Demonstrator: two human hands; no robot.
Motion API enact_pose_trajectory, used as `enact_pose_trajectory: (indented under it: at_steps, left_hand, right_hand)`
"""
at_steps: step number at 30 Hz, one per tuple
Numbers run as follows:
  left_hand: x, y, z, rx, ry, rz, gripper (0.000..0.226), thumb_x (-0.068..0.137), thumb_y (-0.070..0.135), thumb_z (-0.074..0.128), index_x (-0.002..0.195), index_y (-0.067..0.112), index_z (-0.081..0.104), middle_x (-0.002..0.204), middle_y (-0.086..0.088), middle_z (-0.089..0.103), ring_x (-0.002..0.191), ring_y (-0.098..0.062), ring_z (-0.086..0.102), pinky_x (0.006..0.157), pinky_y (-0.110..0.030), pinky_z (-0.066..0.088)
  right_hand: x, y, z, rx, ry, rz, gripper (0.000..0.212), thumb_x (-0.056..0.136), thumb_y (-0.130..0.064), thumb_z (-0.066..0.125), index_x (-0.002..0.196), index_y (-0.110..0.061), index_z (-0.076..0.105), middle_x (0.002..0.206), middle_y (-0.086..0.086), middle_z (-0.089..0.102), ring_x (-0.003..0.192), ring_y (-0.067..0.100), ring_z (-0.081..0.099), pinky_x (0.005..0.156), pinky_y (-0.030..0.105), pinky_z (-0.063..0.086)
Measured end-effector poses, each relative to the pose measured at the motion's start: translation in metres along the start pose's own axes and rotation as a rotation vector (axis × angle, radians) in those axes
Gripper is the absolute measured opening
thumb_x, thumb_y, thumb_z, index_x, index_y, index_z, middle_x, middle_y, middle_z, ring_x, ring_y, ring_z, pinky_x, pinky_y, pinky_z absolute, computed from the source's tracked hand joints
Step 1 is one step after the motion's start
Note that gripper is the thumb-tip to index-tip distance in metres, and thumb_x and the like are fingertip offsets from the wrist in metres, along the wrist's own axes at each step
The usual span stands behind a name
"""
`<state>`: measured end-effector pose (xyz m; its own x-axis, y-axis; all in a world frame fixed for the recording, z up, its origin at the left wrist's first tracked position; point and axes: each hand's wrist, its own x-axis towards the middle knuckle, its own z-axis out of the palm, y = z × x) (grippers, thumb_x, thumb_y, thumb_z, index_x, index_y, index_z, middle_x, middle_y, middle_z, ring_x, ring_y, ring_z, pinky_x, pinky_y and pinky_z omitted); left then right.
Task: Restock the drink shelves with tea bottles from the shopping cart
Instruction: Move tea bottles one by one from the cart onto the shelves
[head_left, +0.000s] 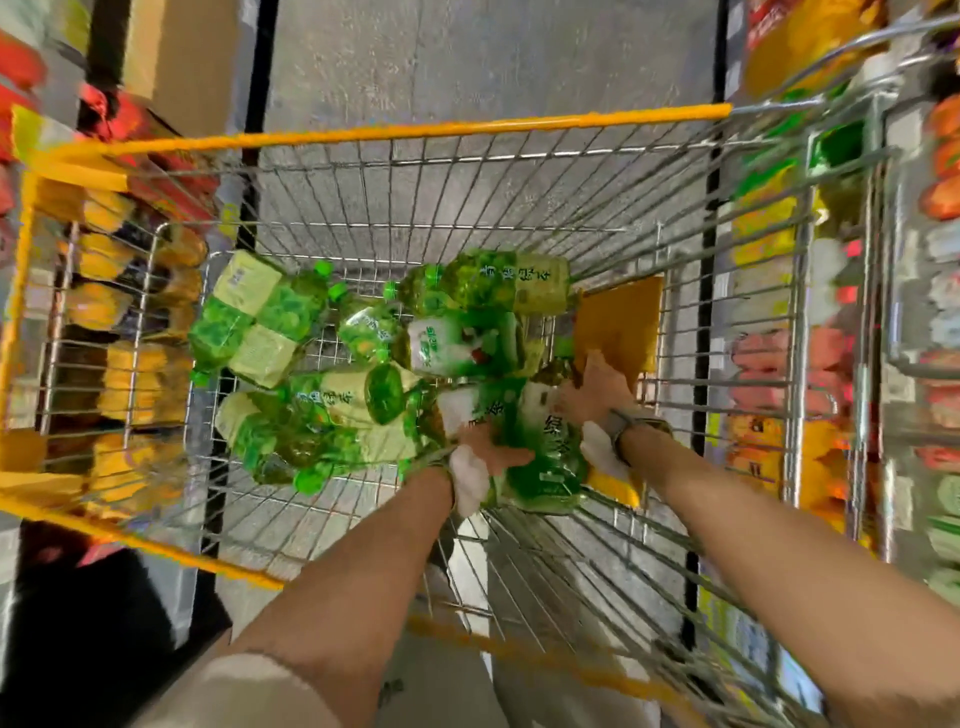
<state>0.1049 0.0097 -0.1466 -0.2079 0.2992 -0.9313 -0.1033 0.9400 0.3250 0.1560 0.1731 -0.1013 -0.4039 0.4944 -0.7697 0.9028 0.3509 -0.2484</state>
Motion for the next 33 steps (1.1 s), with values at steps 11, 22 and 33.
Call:
enact_pose_trajectory:
  at_steps: [11, 22, 33]
  left_hand:
    - [0.028, -0.003, 0.030, -0.052, -0.043, -0.019, 0.105, 0.055, 0.052, 0.087, 0.141, 0.012, 0.042, 0.140, -0.009, 0.051, 0.128, -0.028, 0.049, 0.108, -0.037, 0.042]
    - [-0.013, -0.015, -0.017, 0.122, -0.011, 0.064, 0.088, 0.062, 0.050, 0.083, 0.133, 0.010, 0.050, 0.126, -0.010, 0.061, 0.115, -0.028, 0.059, 0.098, -0.037, 0.049]
    - [-0.125, -0.054, -0.111, -0.161, 0.124, 0.253, 0.067, 0.067, 0.036, 0.085, 0.124, 0.012, 0.061, 0.121, -0.009, 0.066, 0.111, -0.027, 0.062, 0.091, -0.033, 0.050]
  right_hand:
    - [0.046, -0.002, 0.006, 0.080, -0.067, 0.046, 0.045, 0.095, -0.041, 0.049, 0.117, -0.002, 0.049, 0.099, 0.010, 0.056, 0.093, 0.031, 0.058, 0.066, 0.033, 0.037]
    - [0.010, -0.031, -0.001, 0.103, 0.021, -0.018, 0.039, 0.093, -0.039, 0.054, 0.109, -0.003, 0.054, 0.097, 0.008, 0.056, 0.089, 0.026, 0.055, 0.070, 0.031, 0.036]
    - [-0.077, -0.153, -0.013, 0.054, 0.156, -0.311, 0.048, 0.092, -0.044, 0.053, 0.102, 0.003, 0.056, 0.093, 0.023, 0.059, 0.098, 0.038, 0.059, 0.067, 0.037, 0.038]
